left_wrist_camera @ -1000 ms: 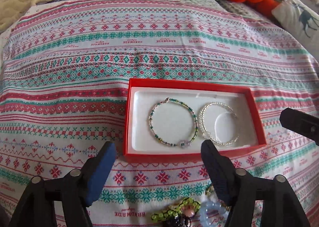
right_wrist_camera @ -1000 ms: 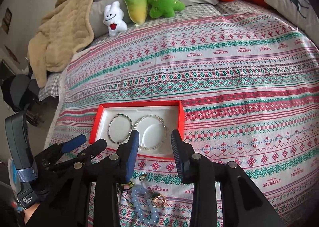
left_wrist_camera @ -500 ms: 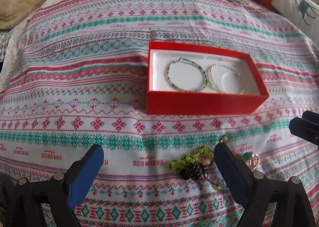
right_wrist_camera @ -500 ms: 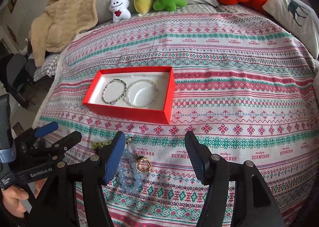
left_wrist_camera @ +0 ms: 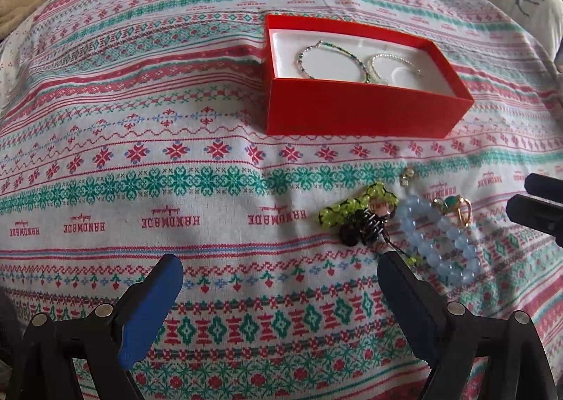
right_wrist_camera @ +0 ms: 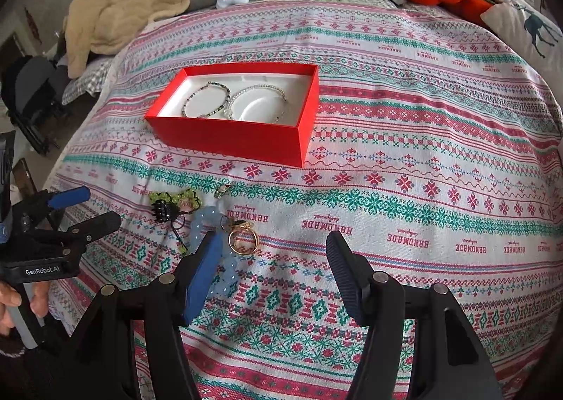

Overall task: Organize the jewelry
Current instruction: 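Grasp the light blue bead bracelet with the right tool while the left tool grasps the green-and-black bracelet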

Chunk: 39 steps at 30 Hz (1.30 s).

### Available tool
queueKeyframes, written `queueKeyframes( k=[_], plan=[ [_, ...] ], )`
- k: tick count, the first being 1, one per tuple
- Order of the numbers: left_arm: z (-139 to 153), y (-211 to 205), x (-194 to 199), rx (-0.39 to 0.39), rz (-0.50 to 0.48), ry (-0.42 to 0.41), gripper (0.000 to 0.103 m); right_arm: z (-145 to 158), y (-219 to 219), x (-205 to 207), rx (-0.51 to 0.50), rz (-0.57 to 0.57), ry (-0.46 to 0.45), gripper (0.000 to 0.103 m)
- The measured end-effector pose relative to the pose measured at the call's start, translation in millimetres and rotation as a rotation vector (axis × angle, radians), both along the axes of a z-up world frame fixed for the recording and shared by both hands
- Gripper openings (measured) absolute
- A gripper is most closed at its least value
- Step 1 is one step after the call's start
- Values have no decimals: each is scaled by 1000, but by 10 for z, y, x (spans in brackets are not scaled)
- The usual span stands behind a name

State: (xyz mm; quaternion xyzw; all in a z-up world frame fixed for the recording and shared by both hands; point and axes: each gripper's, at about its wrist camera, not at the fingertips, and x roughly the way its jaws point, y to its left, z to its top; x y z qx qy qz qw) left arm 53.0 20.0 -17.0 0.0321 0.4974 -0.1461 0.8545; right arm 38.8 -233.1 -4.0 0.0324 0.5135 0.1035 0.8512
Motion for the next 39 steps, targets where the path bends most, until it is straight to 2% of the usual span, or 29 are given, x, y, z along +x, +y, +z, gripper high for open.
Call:
queueKeyframes(
  k=[6,10,14,17,19,23,25,28,35,39],
  plan=[
    [-80,-61,-60,38,-43,22,93,-154,113,-48,-13,41,51,65],
    [-131,-54,-65,58,-41,36,93,-328,181,-62,-28,41,137,65],
    [-159,-34,-63,57,-29,49,93,-365,223,-62,-39,39,140,64],
    [-167,-31,-63,57,-25,53,91,-369,272,-31,-22,43,149,53],
    [-174,-36,-59,54,-27,58,89,-396,315,4,-7,44,163,40],
    [-196,-45,-53,53,-31,66,82,-471,413,94,-37,40,180,30],
    [-203,-50,-45,49,-34,70,80,-478,463,119,-56,50,181,21],
    [-217,-42,-15,8,-37,93,73,-474,498,138,-71,56,183,13],
    [-239,-16,133,-61,-58,101,37,-377,361,91,-44,39,184,12],
    [-232,-11,238,-87,-80,78,33,-286,263,50,-39,29,161,12]
  ],
)
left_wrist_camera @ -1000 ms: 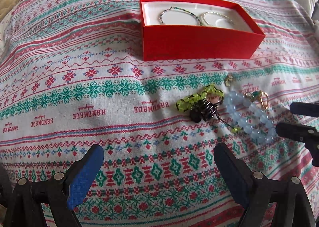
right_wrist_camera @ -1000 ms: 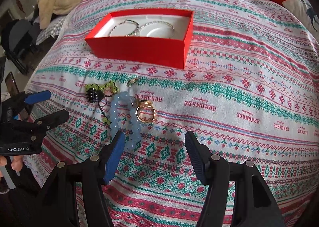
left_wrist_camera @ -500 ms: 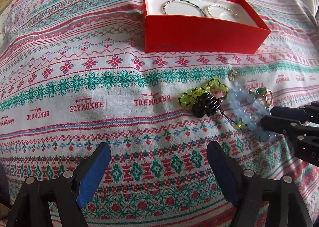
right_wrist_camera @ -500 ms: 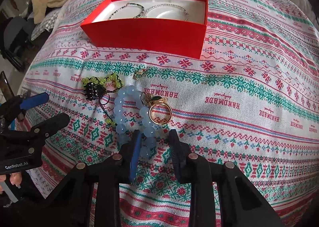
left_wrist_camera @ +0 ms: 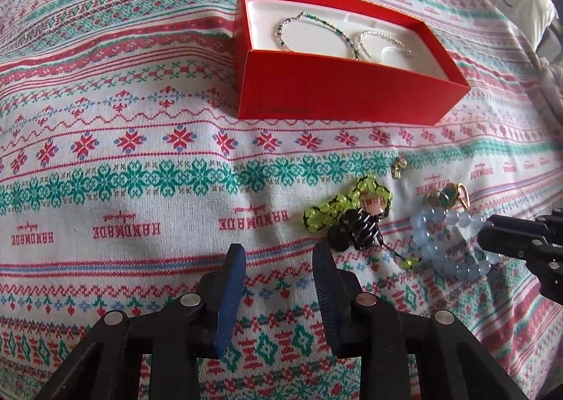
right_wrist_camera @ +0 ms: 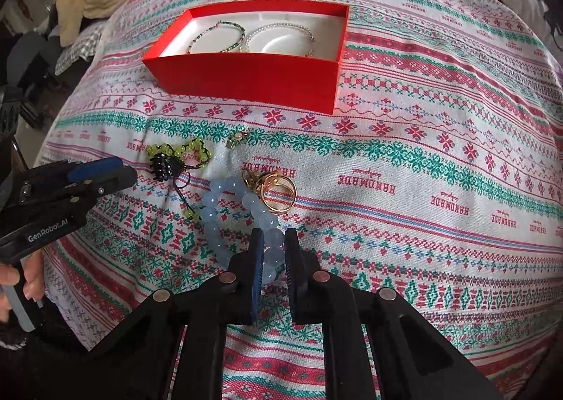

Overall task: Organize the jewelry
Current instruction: 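Grasp the light blue bead bracelet with the right tool while the left tool grasps the green-and-black bracelet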

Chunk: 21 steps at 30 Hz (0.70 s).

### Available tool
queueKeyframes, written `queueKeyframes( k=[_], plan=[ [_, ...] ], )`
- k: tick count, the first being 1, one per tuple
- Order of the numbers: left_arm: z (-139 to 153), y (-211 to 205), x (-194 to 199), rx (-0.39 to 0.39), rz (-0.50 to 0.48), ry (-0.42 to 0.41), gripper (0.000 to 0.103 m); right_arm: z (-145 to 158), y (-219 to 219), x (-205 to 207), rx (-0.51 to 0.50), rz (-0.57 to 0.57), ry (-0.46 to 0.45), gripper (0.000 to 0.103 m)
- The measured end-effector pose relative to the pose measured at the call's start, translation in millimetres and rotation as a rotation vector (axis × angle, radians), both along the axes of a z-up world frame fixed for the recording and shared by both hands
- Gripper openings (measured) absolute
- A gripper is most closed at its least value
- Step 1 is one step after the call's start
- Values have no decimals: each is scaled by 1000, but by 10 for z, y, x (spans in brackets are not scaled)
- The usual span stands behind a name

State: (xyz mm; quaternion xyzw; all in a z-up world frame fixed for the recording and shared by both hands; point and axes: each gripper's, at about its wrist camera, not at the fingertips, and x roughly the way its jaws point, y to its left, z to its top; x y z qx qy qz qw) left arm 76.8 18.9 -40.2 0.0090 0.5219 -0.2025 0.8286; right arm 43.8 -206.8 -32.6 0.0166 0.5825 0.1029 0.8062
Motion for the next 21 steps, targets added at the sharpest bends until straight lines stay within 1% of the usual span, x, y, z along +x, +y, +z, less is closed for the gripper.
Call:
queueKeyframes(
  k=[5,9,16,21],
  plan=[
    [-3,-109,83,3,-57,-54,33,27,-62,-38,12,-9,-1,12],
    [-74,-212,148,22,-84,-51,33,29,-83,-42,18,-8,5,12],
    [-113,-392,164,69,-138,-68,33,18,-85,6,20,-9,12,12],
    [-116,-457,240,55,-162,-78,33,-22,-78,41,15,-11,24,12]
  ],
)
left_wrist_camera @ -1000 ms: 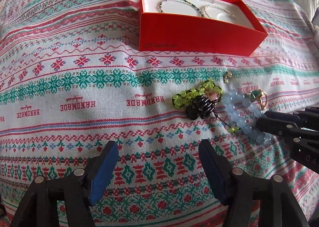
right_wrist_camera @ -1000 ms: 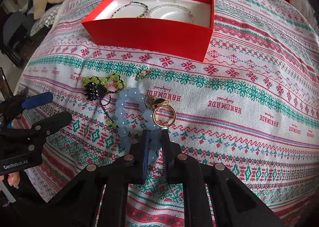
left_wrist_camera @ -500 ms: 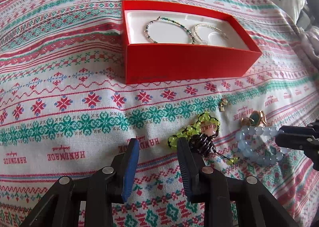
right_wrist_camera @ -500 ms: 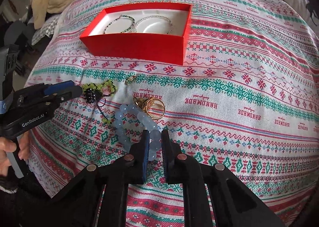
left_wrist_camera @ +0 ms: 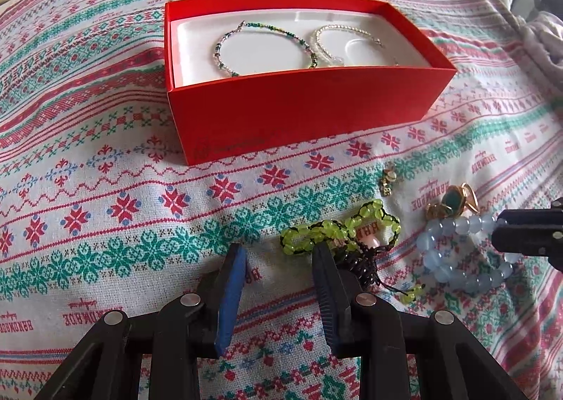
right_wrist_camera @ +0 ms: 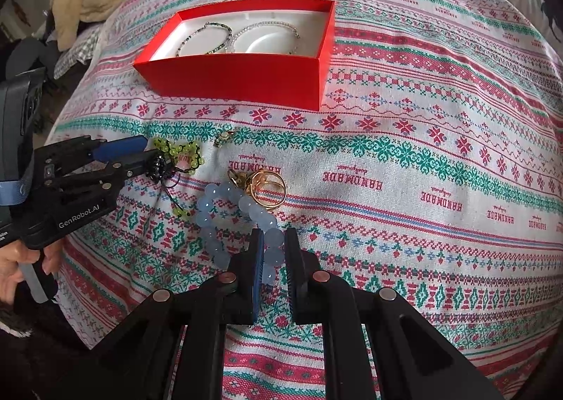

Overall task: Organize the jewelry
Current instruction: 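Grasp the light blue bead bracelet with the right tool while the left tool grasps the green-and-black bracelet, then carry both bead bracelets over the red box with both tools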

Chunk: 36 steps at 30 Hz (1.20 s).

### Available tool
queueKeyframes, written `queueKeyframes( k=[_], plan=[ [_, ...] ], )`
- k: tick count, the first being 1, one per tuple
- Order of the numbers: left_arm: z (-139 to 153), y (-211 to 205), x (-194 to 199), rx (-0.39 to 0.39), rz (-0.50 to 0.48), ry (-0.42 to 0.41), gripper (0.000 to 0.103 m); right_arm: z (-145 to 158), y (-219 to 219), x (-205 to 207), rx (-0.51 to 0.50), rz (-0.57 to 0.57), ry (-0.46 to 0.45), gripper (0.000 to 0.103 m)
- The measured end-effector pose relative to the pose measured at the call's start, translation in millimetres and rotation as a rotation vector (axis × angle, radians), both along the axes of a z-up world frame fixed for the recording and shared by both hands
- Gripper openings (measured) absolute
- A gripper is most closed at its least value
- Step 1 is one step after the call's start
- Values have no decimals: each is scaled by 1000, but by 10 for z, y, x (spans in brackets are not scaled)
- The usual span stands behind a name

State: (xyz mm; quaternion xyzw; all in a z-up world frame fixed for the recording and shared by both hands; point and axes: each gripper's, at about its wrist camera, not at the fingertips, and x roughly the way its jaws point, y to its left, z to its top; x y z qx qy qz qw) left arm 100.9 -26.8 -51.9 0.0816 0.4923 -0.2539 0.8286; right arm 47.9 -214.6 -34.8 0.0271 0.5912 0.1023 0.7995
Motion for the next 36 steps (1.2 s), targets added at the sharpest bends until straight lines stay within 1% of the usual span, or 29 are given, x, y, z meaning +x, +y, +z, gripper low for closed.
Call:
queueKeyframes(
  k=[5,7,11,17,18,19,20,21,23,27,29,36],
  plan=[
    [-8,-117,88,-19,-39,-18,33,-40,35,28,0,-2,7,12],
    [9,-147,134,-20,-39,-7,33,-45,34,34,3,-7,9,12],
    [63,-119,189,-52,-31,4,33,-29,-9,31,15,-19,9,12],
    [-13,-211,146,-11,-79,-9,33,0,-43,32,17,-25,0,12],
    [-15,-243,146,-11,-78,-12,30,-4,-42,36,17,-26,1,12],
    [-14,-267,144,-15,-80,-11,25,-9,-41,38,16,-26,3,12],
    [-18,-296,144,-23,-88,1,9,-13,-39,39,15,-27,4,12],
    [-19,-309,132,-19,-88,4,8,-17,-38,42,14,-27,5,12],
    [-9,-353,108,-1,-88,-9,7,-18,-46,52,14,-28,6,12],
    [30,-330,92,-17,-63,2,7,20,-78,58,25,-28,-1,12],
    [72,-304,59,-17,-55,-7,6,62,-103,57,40,-29,-6,12],
    [392,-197,-32,-77,-18,-51,6,303,-96,7,90,-10,-54,12]
  ],
)
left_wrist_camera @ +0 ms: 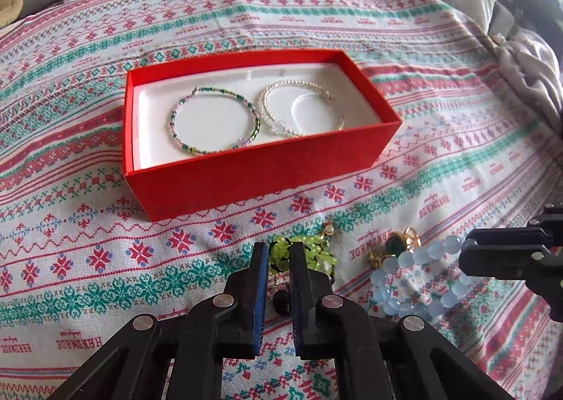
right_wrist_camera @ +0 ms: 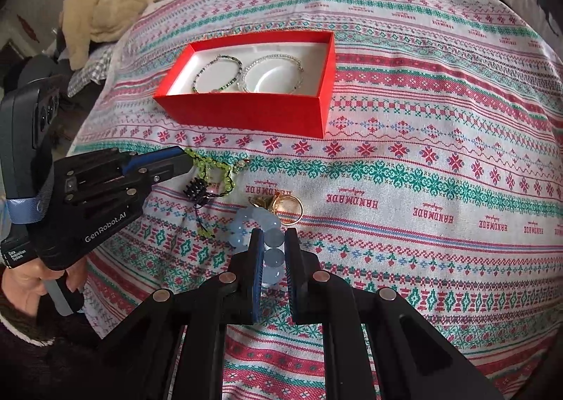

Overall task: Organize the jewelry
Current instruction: 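Carry both bead bracelets over the red box with both tools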

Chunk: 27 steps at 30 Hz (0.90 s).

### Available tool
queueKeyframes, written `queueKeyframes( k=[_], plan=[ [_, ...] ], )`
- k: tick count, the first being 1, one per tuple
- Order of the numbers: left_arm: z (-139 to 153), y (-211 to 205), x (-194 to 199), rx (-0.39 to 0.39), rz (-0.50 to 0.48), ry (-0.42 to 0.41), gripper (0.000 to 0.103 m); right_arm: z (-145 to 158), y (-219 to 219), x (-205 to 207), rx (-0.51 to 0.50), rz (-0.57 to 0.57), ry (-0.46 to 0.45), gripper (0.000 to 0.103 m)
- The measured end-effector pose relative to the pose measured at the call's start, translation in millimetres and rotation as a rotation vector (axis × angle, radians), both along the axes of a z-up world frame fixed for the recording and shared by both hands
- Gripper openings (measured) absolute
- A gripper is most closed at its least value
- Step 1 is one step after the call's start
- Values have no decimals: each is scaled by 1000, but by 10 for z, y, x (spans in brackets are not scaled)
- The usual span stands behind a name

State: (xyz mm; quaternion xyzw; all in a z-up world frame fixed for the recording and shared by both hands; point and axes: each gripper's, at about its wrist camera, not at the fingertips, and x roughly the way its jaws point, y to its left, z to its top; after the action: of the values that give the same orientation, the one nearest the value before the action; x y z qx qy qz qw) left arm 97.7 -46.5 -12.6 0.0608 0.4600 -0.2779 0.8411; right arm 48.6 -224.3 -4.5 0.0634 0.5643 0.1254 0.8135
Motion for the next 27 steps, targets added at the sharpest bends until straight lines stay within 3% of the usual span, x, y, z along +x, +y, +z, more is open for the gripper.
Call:
queueKeyframes(
  k=[12,27],
  plan=[
    [530,162,58,-61,82,-84,6,496,-58,80,67,-38,-129,12],
    [872,44,390,-188,169,-171,6,840,-268,427,162,-129,-250,12]
  ],
)
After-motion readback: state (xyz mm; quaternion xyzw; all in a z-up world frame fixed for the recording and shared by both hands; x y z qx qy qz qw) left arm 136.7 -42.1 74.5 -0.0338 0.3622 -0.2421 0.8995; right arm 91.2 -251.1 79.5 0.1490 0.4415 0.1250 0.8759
